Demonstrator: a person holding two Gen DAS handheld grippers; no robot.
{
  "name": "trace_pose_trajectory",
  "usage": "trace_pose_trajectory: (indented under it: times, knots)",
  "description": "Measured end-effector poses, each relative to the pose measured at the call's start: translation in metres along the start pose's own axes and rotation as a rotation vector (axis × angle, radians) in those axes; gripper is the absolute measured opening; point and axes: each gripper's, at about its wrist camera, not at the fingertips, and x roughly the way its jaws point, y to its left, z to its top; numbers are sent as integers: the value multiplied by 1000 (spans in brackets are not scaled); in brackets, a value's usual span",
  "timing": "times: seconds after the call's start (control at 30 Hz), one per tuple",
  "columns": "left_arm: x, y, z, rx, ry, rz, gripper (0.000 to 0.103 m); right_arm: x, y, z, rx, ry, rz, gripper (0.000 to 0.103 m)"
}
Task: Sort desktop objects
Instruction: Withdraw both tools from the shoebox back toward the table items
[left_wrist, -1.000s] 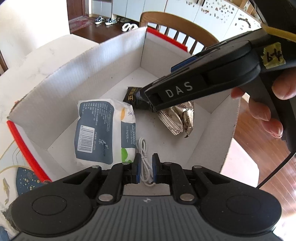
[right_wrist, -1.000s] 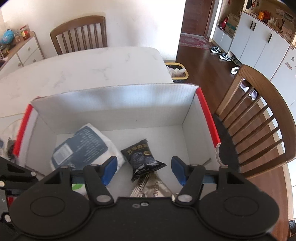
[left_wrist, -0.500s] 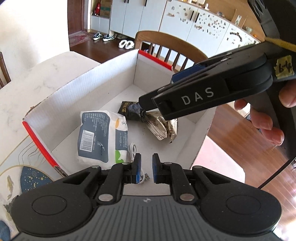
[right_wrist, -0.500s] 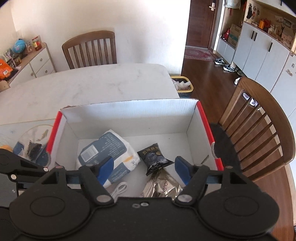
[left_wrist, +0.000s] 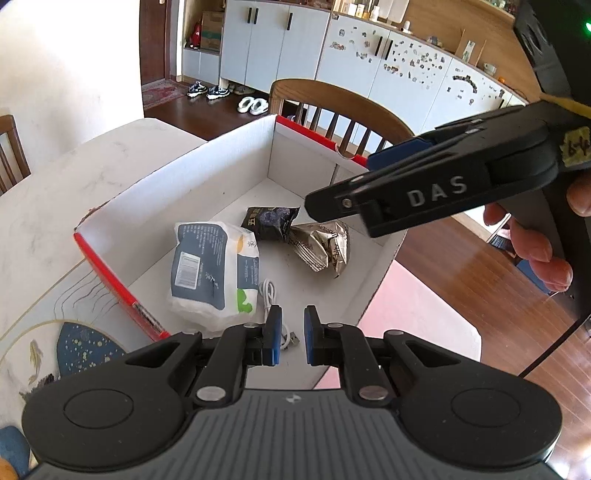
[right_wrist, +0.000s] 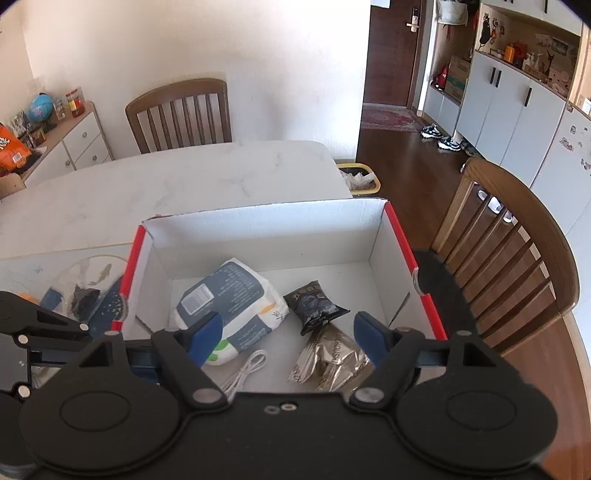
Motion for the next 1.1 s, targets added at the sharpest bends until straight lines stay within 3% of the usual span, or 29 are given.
trace_pose_trajectory:
  times: [0.17, 0.23, 0.3, 0.47, 0.57, 0.73, 0.93, 1.1]
  knots:
    - [-14, 2, -8, 7, -37, -4, 13, -16, 8, -9, 13, -36, -10, 85]
    - [-19, 4, -12, 6, -49, -3, 27, -21, 11, -13, 34, -42, -9, 85]
    - [-26, 7, -16, 1, -61, -4, 64, -25, 14, -18, 53, -43, -12, 85]
    - [-41, 14, -29, -8, -77, -19, 66, -36, 31, -28, 68, -55, -23, 85]
    - [-50, 19, -38, -10, -81, -21, 79, -41, 44, -35, 57, -63, -33, 86]
    - [-66, 29, -53, -16, -97, -6, 86, -52, 67, -48, 11, -109, -88, 89]
    - [-87, 39, -72, 6, -122, 35, 89, -56, 89, -60, 13, -117, -75, 91]
    - [-104, 50, -90, -7, -142, 55, 103, -58, 112, -70, 25, -122, -54, 95]
